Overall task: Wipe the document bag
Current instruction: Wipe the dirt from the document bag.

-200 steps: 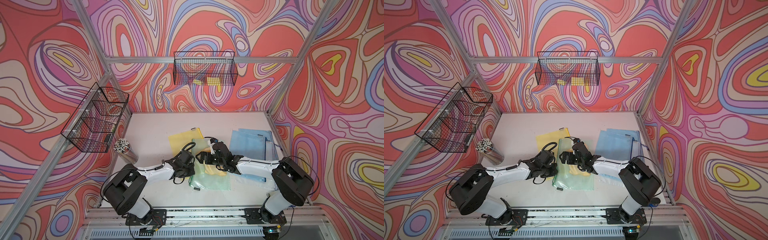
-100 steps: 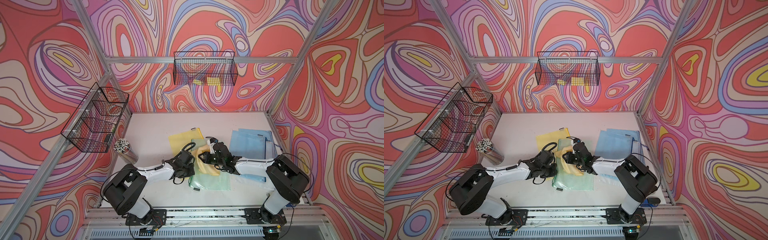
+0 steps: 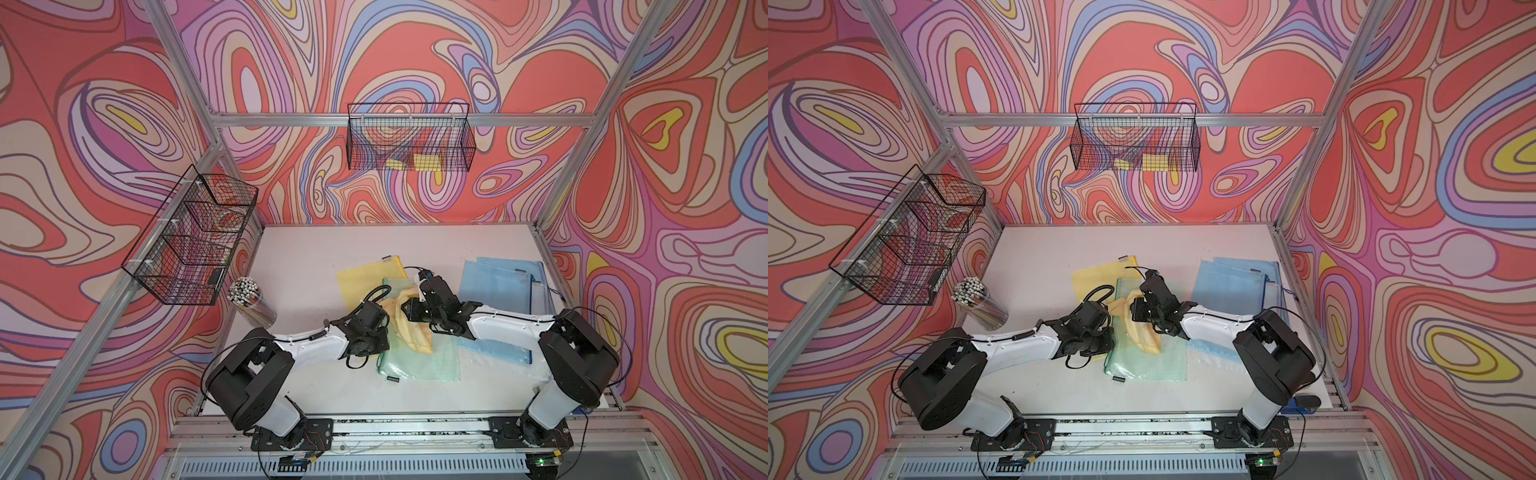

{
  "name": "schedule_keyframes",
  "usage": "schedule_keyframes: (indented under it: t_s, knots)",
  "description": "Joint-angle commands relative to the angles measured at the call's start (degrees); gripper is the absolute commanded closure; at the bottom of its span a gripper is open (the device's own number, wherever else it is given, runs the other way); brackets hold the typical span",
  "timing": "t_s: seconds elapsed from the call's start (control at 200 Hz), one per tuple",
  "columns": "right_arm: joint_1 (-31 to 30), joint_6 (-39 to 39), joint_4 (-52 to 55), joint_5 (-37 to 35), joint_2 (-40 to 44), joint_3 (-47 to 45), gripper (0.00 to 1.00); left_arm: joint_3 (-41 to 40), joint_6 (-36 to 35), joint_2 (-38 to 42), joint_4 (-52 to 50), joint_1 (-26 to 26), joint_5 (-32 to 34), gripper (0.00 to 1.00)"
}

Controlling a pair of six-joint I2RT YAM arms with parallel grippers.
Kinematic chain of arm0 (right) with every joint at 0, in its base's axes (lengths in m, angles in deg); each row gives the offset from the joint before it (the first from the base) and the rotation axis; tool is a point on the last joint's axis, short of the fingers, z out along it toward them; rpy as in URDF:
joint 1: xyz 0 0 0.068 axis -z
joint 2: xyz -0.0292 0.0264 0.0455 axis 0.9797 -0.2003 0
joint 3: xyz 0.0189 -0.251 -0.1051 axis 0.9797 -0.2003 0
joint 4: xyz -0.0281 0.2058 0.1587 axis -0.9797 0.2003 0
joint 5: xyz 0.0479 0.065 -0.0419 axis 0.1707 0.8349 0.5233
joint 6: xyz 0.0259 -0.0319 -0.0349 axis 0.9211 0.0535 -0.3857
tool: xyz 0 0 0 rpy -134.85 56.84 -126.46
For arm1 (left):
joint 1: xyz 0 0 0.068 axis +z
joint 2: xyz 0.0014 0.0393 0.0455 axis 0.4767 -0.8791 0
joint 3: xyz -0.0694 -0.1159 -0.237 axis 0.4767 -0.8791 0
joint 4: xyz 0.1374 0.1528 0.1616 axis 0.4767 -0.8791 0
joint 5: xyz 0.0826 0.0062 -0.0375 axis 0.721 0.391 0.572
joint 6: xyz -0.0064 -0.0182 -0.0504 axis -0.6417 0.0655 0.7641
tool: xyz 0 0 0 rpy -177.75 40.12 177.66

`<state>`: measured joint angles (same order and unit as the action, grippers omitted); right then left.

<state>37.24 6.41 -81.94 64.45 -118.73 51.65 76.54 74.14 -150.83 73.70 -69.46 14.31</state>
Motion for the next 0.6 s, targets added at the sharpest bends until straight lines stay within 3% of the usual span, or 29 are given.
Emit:
schedule_keyframes:
  t_s: [0.0,0.105,0.195,0.361,0.596]
  knots:
    - [0.1,-5.6,12.4,-8.7,0.9,0.9,0.69,-0.8,-0.5,0.8,-2.0,-0.1,1.3,1.0]
    - [0.1,-7.4,16.1,-11.6,0.9,1.5,0.63,-0.9,-0.3,0.3,-1.4,-0.1,1.1,1.0]
    - [0.0,-8.5,18.1,-12.8,0.3,2.2,0.51,-1.0,-0.1,-0.2,-1.0,-0.1,0.8,1.0]
    - [-0.5,-9.3,22.6,-18.0,-2.1,4.3,0.47,-1.0,0.0,-0.7,-0.7,-0.1,0.4,1.0]
    - [-3.7,-10.7,32.2,-28.1,-9.9,9.9,0.27,-1.6,0.1,-0.8,-0.3,-0.1,0.8,1.0]
